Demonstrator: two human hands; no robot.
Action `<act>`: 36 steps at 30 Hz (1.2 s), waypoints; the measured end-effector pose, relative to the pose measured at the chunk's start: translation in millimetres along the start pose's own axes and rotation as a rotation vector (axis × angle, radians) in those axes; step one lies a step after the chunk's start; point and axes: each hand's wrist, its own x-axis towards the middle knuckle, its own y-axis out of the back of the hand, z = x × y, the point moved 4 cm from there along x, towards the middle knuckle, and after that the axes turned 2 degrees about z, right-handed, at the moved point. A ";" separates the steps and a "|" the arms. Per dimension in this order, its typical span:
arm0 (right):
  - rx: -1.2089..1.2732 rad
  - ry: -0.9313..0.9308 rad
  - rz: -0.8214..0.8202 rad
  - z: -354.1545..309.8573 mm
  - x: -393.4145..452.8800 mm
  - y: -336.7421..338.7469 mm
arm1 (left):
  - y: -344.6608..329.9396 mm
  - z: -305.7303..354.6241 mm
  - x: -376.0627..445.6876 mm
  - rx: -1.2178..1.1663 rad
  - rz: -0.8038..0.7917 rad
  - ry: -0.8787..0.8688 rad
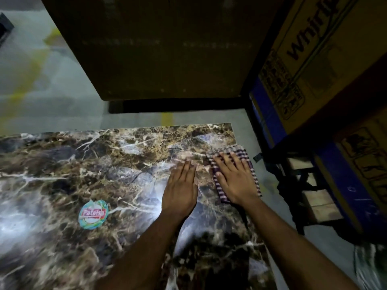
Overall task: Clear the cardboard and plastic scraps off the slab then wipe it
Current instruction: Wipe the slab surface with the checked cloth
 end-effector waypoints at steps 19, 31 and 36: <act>0.016 0.048 -0.008 -91.7 -151.2 -14.7 | -7.5 19.9 -152.4 0.054 -0.056 -0.032; -0.004 0.010 -0.018 -107.6 -257.6 -28.5 | -12.0 32.1 -246.3 0.042 -0.067 -0.061; -0.026 -0.042 -0.027 -73.2 -312.8 -28.8 | -7.3 35.3 -290.1 0.031 -0.083 -0.135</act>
